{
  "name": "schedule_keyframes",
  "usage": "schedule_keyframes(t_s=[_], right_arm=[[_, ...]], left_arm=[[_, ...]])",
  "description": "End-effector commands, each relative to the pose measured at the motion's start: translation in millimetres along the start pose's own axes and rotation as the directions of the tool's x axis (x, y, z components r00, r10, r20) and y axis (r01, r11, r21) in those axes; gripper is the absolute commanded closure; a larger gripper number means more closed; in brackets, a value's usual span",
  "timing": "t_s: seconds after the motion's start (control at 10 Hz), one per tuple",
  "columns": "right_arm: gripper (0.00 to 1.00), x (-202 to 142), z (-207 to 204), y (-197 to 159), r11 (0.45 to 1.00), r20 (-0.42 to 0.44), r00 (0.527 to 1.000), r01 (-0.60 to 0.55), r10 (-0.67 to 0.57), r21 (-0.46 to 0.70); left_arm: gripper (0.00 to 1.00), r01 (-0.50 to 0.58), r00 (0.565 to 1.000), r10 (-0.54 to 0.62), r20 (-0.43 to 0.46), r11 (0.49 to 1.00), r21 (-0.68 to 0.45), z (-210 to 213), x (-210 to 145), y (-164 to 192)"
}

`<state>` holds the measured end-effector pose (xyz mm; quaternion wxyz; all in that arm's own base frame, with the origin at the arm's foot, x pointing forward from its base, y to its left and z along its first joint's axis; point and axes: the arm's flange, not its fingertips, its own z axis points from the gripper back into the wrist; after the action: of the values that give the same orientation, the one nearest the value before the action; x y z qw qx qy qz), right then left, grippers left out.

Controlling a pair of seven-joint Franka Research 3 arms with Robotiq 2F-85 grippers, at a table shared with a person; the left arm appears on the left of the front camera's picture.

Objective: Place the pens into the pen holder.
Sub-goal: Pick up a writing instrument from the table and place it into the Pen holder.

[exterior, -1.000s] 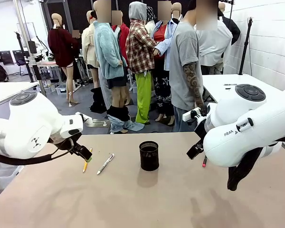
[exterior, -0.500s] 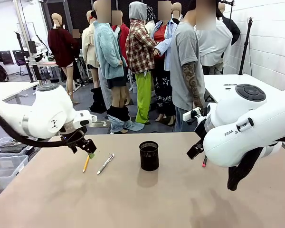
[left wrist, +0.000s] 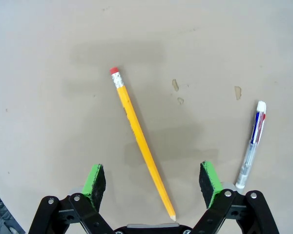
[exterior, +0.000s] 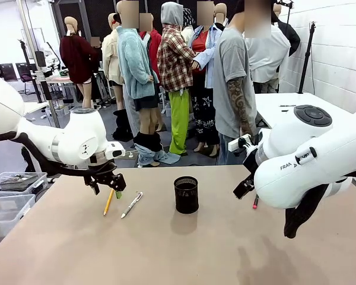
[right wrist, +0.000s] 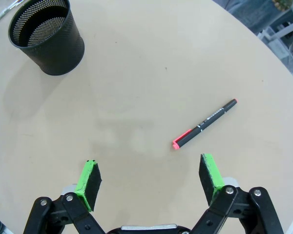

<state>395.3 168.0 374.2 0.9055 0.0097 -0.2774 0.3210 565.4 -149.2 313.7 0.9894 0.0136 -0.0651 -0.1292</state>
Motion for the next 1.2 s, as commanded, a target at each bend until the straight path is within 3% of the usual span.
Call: schedule_keyframes(t_s=[0.0, 0.1, 0.5, 0.6, 1.1], right_arm=[[0.00, 0, 0, 0, 1.000, -0.001, 1.000, 0.000, 0.000, 0.001], [0.00, 0, 0, 0, 1.000, -0.001, 1.000, 0.000, 0.000, 0.001], [0.00, 0, 0, 0, 1.000, -0.001, 1.000, 0.000, 0.000, 0.001], [0.00, 0, 0, 0, 1.000, -0.001, 1.000, 0.000, 0.000, 0.001], [0.00, 0, 0, 0, 1.000, -0.001, 1.000, 0.000, 0.000, 0.001]], left_arm=[[0.00, -0.029, 0.999, 0.028, -0.025, 0.999, -0.016, 1, 11, 0], [0.07, -0.042, 0.999, 0.041, -0.031, 0.999, -0.020, -1, 12, 3], [0.85, -0.052, 0.993, 0.049, -0.109, 0.998, -0.027, -7, 14, 10], [1.00, -0.056, 0.991, 0.053, -0.123, 0.998, -0.026, -10, 13, 10], [1.00, -0.037, 0.988, 0.032, -0.151, 0.999, -0.030, -6, 10, 10]])
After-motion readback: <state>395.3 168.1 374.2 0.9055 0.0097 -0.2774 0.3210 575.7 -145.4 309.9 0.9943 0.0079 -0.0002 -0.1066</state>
